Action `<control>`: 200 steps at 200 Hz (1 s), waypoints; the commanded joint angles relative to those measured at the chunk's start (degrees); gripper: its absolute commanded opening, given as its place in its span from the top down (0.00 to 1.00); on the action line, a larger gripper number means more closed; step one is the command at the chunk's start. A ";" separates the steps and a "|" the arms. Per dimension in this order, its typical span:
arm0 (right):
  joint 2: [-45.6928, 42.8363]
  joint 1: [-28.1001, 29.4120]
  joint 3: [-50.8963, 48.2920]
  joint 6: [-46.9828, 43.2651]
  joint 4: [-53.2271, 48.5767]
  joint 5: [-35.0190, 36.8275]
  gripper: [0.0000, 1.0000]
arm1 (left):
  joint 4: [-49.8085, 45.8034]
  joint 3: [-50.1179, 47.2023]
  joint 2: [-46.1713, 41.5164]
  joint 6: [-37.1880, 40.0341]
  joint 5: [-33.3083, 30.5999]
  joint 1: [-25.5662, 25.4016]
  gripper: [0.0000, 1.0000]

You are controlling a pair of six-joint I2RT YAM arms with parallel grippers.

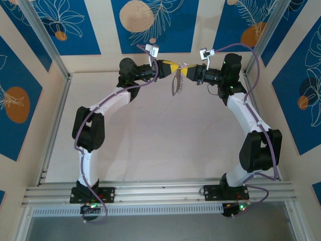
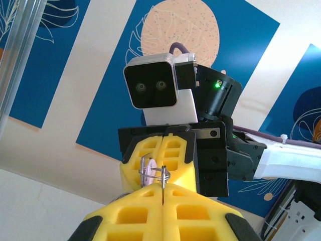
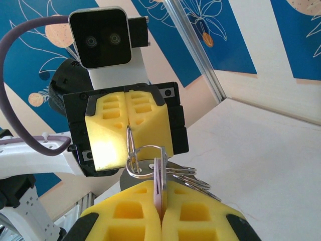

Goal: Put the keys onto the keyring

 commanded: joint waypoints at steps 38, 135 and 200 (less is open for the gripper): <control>0.27 0.69 1.02 -0.74 -0.43 0.15 1.00 | 1.89 0.14 -2.91 1.03 0.58 -0.64 1.00; 0.74 1.21 2.42 -1.90 -2.04 0.94 1.00 | 1.87 0.12 -2.97 1.02 0.78 -0.82 1.00; -1.46 -1.35 -0.23 -1.10 -1.06 1.68 1.00 | 1.87 0.15 -2.89 0.99 0.81 -0.82 1.00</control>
